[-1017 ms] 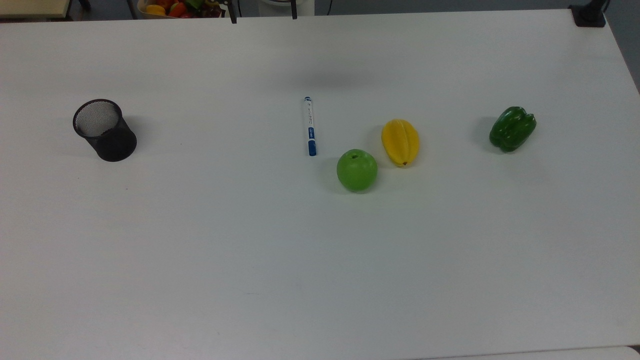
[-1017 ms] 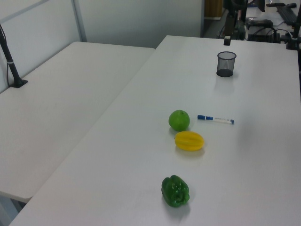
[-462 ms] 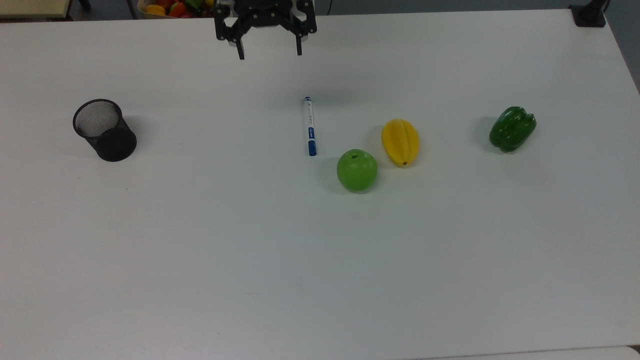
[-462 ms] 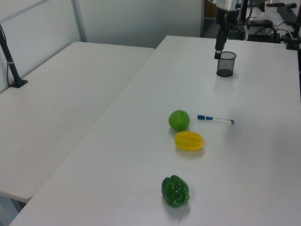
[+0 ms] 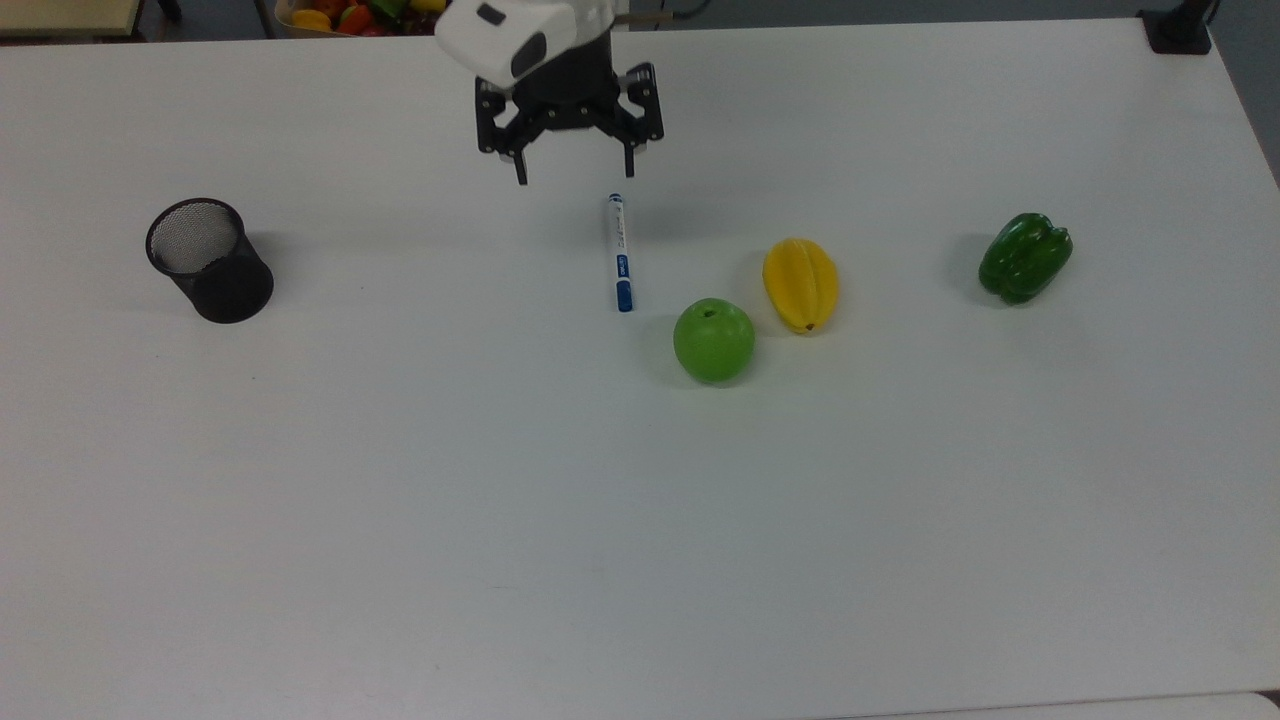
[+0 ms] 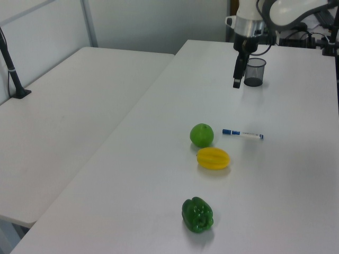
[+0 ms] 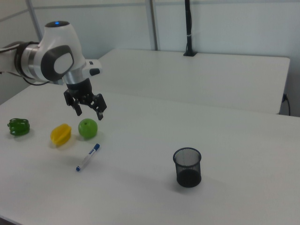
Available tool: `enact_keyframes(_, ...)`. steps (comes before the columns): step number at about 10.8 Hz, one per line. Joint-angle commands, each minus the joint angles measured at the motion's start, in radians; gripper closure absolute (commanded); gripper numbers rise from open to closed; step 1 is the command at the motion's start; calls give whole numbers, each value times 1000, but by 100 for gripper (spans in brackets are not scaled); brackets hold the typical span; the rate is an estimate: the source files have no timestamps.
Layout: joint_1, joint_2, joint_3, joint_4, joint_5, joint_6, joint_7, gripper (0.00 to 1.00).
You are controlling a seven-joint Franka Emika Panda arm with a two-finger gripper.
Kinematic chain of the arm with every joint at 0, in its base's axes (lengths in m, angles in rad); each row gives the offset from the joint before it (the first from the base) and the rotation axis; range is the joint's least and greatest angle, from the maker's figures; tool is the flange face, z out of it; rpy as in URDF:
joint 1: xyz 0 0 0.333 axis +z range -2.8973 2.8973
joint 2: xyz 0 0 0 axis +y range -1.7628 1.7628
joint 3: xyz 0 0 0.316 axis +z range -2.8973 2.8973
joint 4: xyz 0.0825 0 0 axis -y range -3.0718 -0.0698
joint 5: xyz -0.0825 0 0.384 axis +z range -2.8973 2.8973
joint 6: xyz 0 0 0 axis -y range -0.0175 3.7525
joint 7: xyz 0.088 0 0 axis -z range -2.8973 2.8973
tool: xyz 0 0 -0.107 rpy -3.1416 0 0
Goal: Place marker
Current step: 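Lower the open gripper over the white marker with blue cap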
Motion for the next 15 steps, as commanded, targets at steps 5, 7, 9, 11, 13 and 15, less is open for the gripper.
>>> enact_keyframes(5,51,151,-9,-63,-64,147,39,2)
enact_keyframes(7,52,183,-6,-68,-77,171,39,8)
enact_keyframes(9,67,212,-1,-78,-77,196,53,10)
enact_keyframes(11,72,226,9,-78,-79,197,59,12)
enact_keyframes(13,72,249,15,-77,-79,205,60,18)
enact_keyframes(15,72,251,15,-77,-79,210,59,39)
